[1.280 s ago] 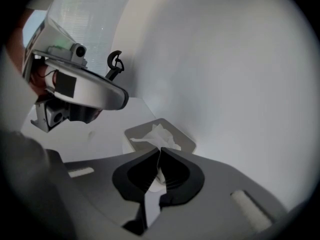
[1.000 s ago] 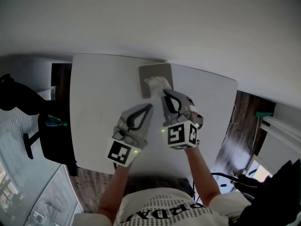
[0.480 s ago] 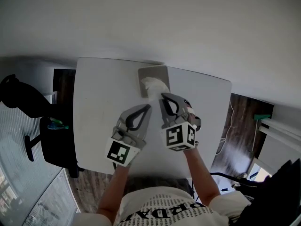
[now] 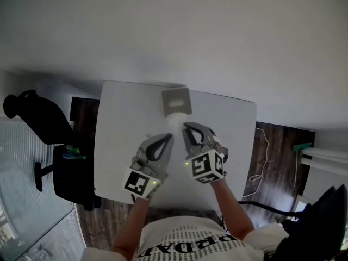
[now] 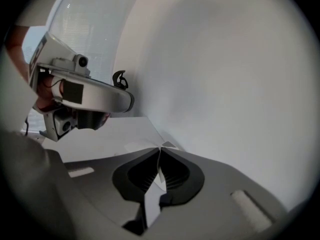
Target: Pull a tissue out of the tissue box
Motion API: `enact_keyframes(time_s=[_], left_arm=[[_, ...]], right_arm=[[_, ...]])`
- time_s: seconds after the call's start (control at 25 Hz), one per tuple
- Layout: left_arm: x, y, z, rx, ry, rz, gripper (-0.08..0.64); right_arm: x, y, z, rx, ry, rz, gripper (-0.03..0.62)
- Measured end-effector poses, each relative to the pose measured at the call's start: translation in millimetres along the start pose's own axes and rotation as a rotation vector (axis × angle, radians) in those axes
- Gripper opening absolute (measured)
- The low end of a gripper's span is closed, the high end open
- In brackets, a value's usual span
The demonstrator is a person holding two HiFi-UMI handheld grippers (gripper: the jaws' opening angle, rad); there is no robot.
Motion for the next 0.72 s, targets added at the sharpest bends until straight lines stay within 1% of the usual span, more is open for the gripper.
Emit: enact_keyframes(time_s=[0.08,0.24,0.32,0.48,0.72], left_arm=[[14,-9,10,0.006,0.005,0.000,-0.009],[44,-27,22,-0.018,0.030,-0.010,-0.008],[63,-35,26,-0.027,0.034,-0.017,-0.008],[99,-45,36,-0.031,0.045,-0.035,-0.009],[139,-56,51,-0.031,0.070,-0.066,-0.009]], right_arm=[[1,-19,10,0.020,0.014,-0.005,0.008],[-1,-55,27,0.064,0.062,-0.011,0.008],[-3,-75,34,0.083,0.069,-0.018,0.008],[-7,-108,45,0.113,0.083,-0.022,0.008],[-11,-154,57,0.158,0.130,-0.011,0.008]])
Point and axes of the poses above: the fingertips, and each gripper's own axes: y forward along the fingers, x to its right, z out of its top, the point moved 5 cm from there along -y, backward along the fingers, and after that the axes turned 10 degrees about -z, right-handed, at the moved point
